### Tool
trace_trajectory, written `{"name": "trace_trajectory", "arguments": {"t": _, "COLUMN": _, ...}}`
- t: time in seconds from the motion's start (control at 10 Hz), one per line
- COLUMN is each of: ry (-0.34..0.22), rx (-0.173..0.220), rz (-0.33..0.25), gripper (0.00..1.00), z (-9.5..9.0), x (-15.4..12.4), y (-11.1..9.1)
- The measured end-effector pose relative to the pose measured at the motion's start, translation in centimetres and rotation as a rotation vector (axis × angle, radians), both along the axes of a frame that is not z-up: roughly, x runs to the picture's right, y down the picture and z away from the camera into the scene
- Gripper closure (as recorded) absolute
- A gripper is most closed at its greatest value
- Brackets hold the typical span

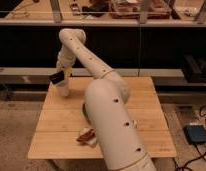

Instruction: Place the eraser in the ceramic cup

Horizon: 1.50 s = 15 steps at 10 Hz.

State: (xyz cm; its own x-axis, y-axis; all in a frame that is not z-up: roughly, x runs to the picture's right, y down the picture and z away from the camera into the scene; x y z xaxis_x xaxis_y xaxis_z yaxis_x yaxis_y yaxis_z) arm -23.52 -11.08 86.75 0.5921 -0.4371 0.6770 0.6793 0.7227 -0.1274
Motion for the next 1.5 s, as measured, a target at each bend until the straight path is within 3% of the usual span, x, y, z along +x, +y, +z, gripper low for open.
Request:
{"name": "trace_trajectory", "arguments": {"t": 0.4, "ry": -0.047, "rx": 0.030, "rz": 0.049, "gripper": 1.00, "z": 0.6, "x": -0.7, "y": 0.4}}
{"name": "trace_trajectory", "arguments": {"t": 0.7, "ry": -0.025, "rx": 0.034, "rz": 0.018, "gripper": 0.99, "z": 1.0, "x": 0.2, "y": 1.5}}
{"name": "trace_trajectory", "arguments": {"t": 1.1, "ry": -0.016, "rx": -0.003, "rz": -0.011, "gripper": 0.66, "z": 0.7, "x": 0.1, "y": 3.1}}
{"name": "trace_trajectory", "arguments": {"t": 1.3, "ry": -0.013, "rx": -0.031, "rz": -0.002, "gripper": 0.42, "z": 0.6, "x": -0.2, "y": 3.4}}
{"name": "trace_trajectory", "arguments": {"t": 1.5, "ry": -0.008, "rx": -0.047, "rz": 0.005, "gripper": 0.25, "z": 0.7, "x": -0.3, "y": 3.4}}
